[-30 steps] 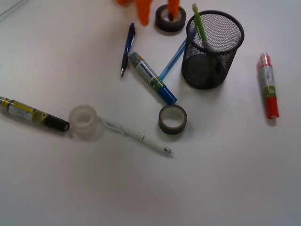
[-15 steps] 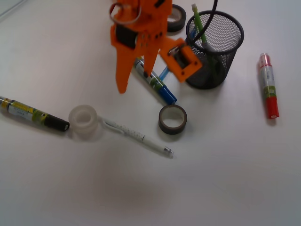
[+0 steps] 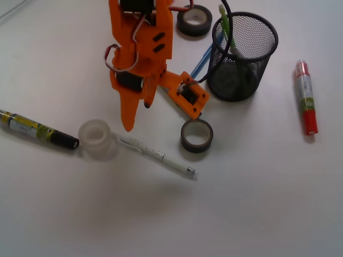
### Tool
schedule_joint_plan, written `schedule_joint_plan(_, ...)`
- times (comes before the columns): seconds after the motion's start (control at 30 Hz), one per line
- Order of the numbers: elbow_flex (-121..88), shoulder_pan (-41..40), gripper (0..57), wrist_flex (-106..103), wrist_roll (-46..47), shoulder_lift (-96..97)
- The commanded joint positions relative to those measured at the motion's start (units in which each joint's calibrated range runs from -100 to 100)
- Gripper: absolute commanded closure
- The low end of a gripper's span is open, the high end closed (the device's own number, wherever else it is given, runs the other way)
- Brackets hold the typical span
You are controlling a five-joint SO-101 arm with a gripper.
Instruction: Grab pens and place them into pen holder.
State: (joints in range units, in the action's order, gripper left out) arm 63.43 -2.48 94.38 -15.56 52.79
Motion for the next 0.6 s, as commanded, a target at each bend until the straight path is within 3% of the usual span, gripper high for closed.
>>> schedule_joint_plan(0.0,2.9,1.5,33.0,-3.0,-3.0,-0.4)
schedule_joint_plan(0.23,0.2,1.0,33.0,-10.0,-9.1,0.5)
schedule_joint_plan(0.57,-1.8,-2.0,33.0,-11.9,-9.7,4.0)
